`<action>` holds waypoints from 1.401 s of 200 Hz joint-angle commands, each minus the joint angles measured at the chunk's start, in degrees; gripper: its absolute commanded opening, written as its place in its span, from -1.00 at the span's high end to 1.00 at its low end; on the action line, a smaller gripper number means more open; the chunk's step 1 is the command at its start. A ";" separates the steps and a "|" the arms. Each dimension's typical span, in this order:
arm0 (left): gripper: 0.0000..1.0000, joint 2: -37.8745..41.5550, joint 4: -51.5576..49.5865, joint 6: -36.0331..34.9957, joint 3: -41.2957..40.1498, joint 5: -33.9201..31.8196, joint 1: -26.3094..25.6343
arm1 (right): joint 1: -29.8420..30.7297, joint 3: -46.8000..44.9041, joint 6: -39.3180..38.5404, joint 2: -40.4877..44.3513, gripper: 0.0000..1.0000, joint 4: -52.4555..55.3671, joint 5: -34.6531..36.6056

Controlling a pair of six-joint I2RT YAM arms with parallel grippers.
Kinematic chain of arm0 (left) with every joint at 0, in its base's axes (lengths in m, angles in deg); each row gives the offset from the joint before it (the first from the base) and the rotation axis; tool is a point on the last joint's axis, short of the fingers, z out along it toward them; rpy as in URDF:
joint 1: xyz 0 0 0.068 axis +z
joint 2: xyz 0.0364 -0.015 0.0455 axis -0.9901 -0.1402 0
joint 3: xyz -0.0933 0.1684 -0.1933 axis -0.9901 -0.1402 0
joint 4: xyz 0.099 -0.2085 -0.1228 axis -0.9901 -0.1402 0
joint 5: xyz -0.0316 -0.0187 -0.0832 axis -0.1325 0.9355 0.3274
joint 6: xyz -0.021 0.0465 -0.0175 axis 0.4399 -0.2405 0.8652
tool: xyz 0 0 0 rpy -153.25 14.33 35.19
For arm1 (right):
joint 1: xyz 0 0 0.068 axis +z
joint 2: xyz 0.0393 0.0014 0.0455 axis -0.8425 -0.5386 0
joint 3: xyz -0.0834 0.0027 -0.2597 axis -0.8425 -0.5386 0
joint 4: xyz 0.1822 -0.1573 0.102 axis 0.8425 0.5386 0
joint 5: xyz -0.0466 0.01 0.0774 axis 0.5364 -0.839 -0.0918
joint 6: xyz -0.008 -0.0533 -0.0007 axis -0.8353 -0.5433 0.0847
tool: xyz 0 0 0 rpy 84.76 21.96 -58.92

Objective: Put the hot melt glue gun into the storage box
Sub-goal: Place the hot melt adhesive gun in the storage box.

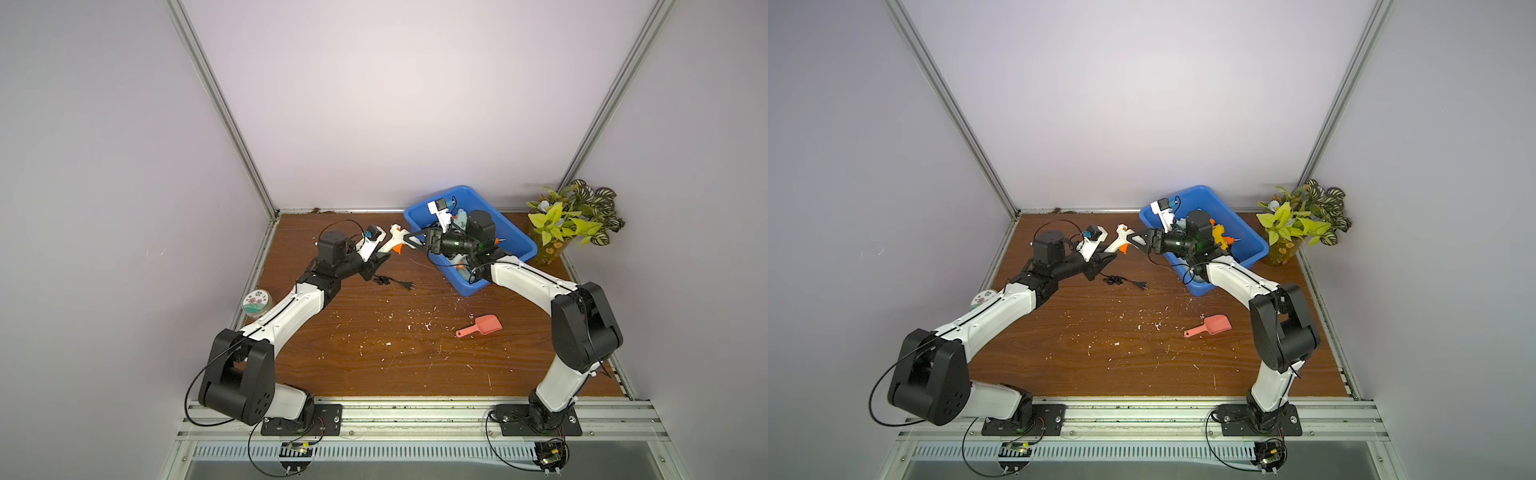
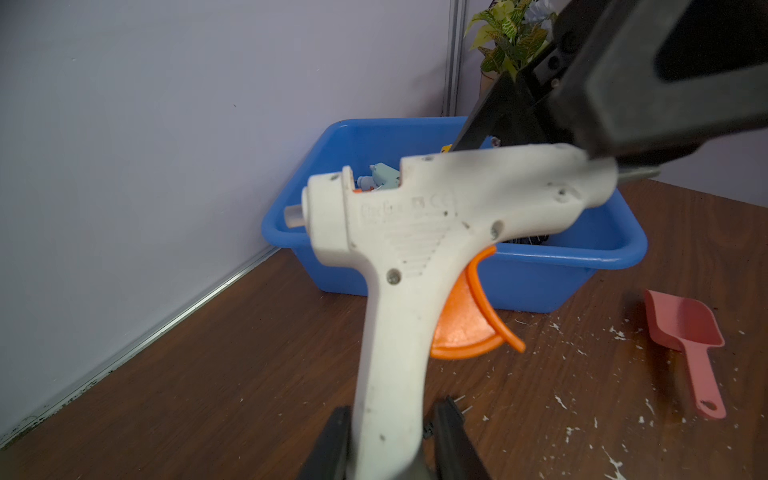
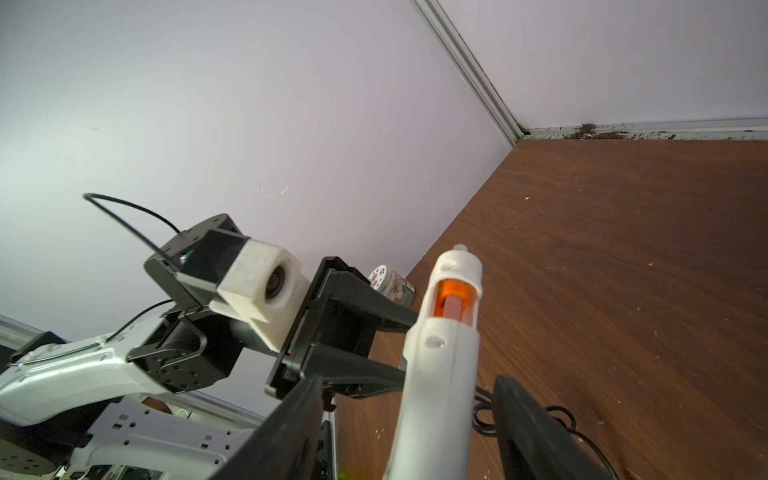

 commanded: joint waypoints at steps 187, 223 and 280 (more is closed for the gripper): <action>-0.98 19.78 14.61 17.36 -6.83 -14.48 -0.61 | 1.02 17.24 -9.38 5.96 1.00 17.20 9.65; -0.98 28.16 14.34 23.21 -7.98 -17.02 -0.55 | -2.21 26.80 -9.84 7.05 1.00 21.77 11.06; -0.98 35.07 12.80 26.26 -9.68 -18.92 -0.60 | -10.57 39.89 -12.49 8.83 1.00 30.48 17.00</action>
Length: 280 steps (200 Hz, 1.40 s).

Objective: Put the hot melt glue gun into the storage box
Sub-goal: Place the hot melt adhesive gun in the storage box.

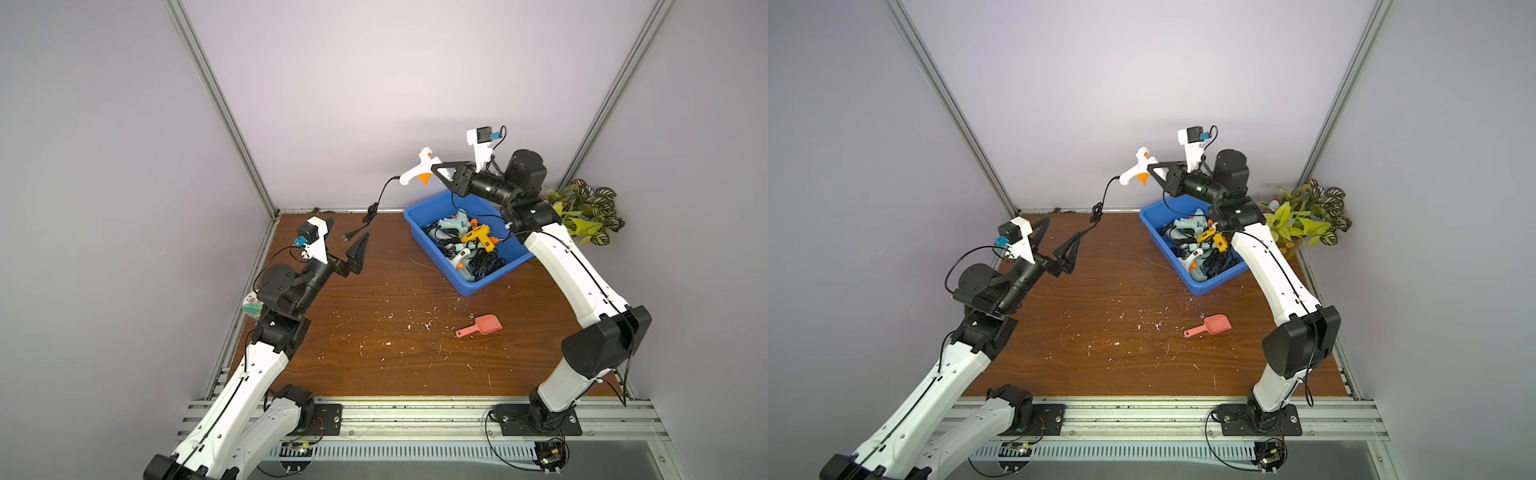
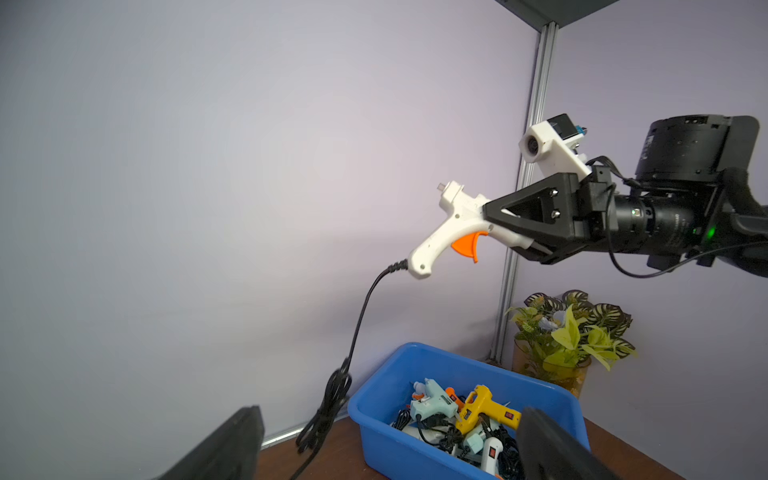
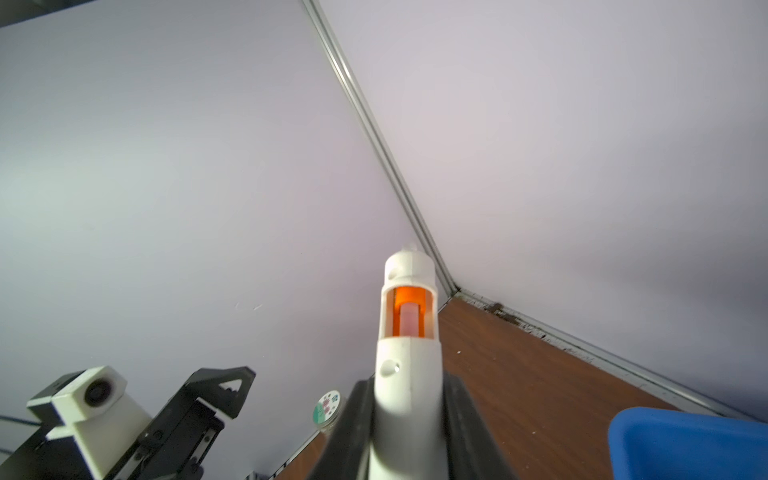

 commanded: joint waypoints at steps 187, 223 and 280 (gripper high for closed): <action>-0.98 1.85 1.46 8.32 -7.84 -1.78 -0.28 | -12.81 -32.66 -0.86 7.23 1.00 -8.91 12.65; -0.98 2.78 1.51 8.71 -9.37 -2.37 -0.28 | -12.84 -32.18 -3.48 0.82 1.00 -9.30 13.76; -0.98 3.17 -1.09 7.89 -10.63 -5.57 -0.30 | -12.81 -31.32 -5.98 -6.95 1.00 -8.48 12.96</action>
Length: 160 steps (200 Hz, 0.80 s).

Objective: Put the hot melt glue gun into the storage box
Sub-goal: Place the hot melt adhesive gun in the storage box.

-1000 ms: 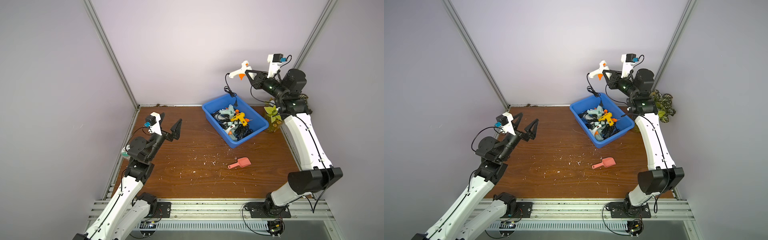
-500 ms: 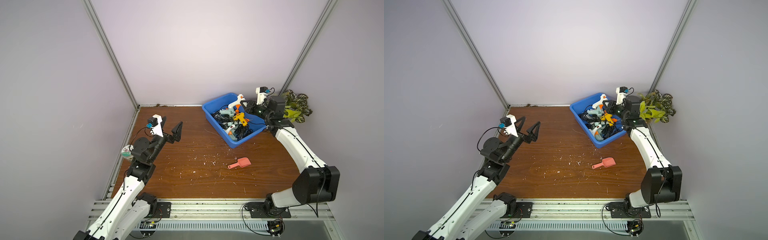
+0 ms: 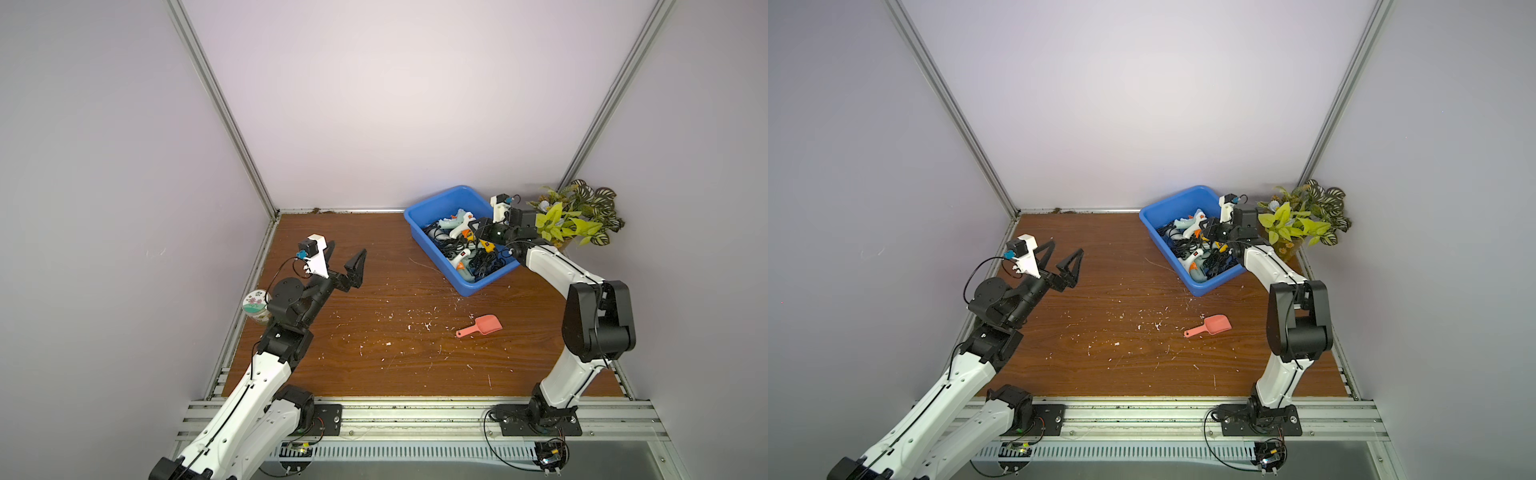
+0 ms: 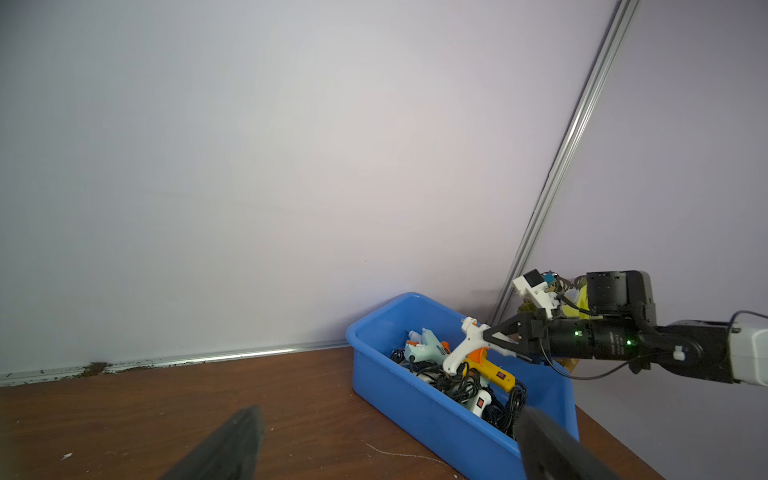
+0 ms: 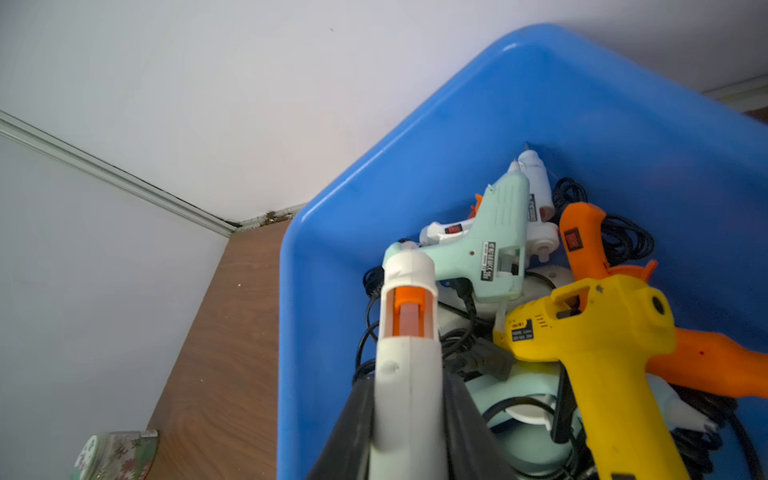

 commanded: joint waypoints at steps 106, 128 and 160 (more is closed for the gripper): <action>-0.98 3.98 -6.21 -0.98 -5.92 -9.98 -0.30 | -0.31 -0.97 -4.51 1.82 -0.01 4.30 13.51; -0.98 5.28 -7.32 -0.99 -7.50 -11.06 -0.26 | -0.33 -2.35 -4.71 5.06 -0.24 4.94 15.22; -0.98 6.73 -7.96 -1.69 -9.88 -11.54 -0.26 | -0.31 -5.03 -5.51 10.44 -0.41 6.87 18.50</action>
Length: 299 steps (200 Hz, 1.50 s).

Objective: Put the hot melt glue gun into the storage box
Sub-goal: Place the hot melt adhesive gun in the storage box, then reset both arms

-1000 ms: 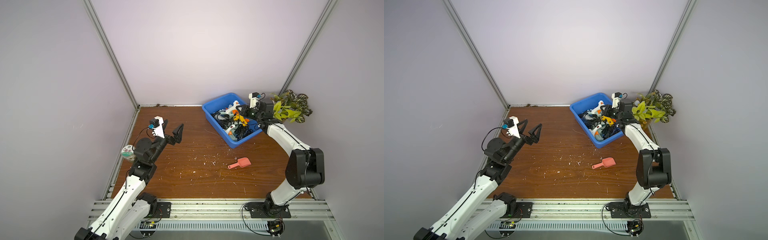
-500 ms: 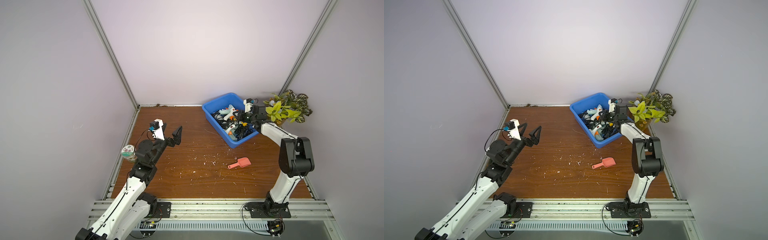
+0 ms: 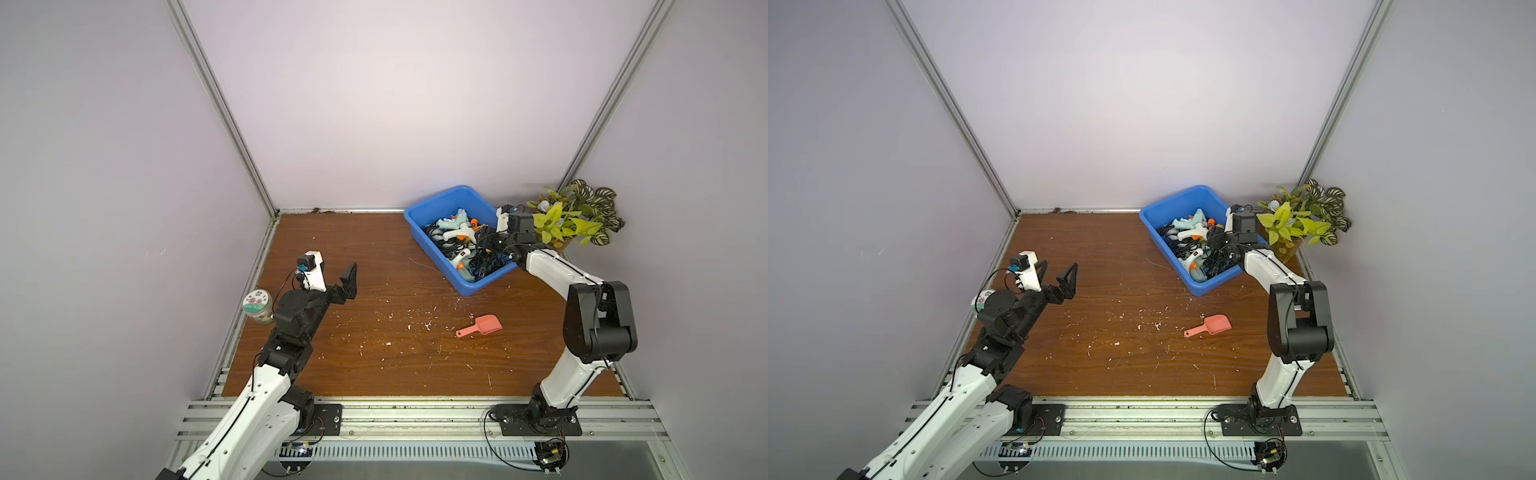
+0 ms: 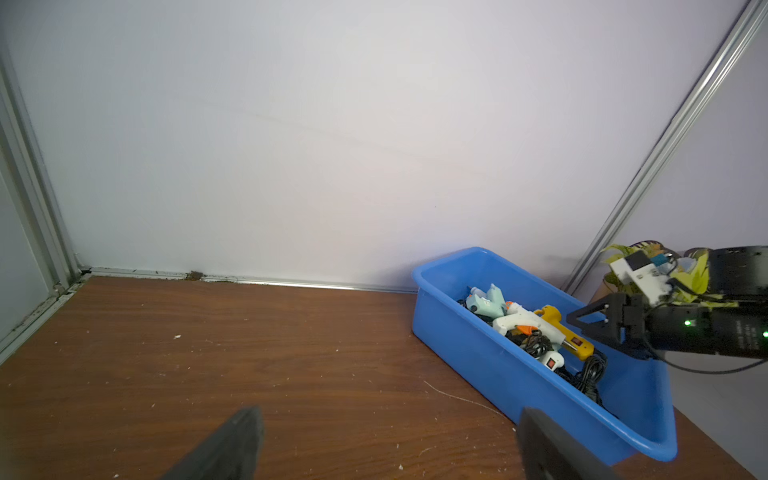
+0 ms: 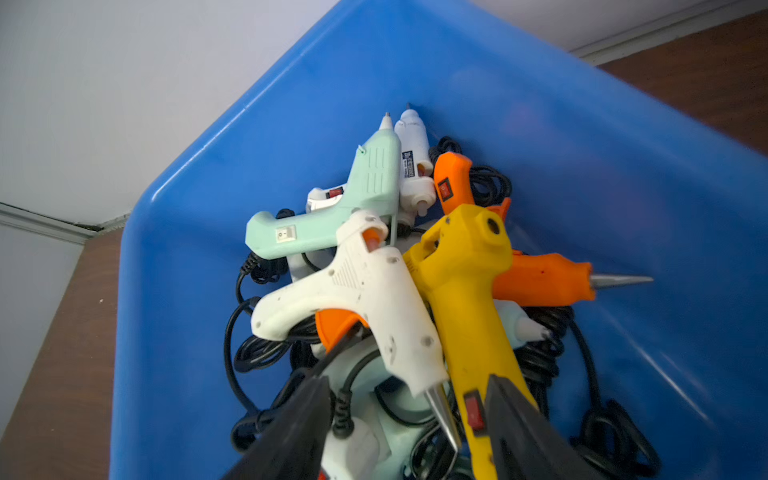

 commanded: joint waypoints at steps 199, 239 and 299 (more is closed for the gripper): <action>-0.99 -4.05 24.30 -15.56 -20.31 -17.19 5.50 | -0.04 -62.21 -16.30 50.46 -0.99 -44.29 25.39; -0.99 -16.86 40.57 -13.87 -22.95 -7.83 15.00 | -0.04 -63.70 -19.10 44.81 -0.99 -51.44 24.36; -0.99 -35.54 55.25 -16.39 -19.64 -4.80 16.96 | 0.00 -63.16 -21.60 32.05 -0.99 -61.84 20.47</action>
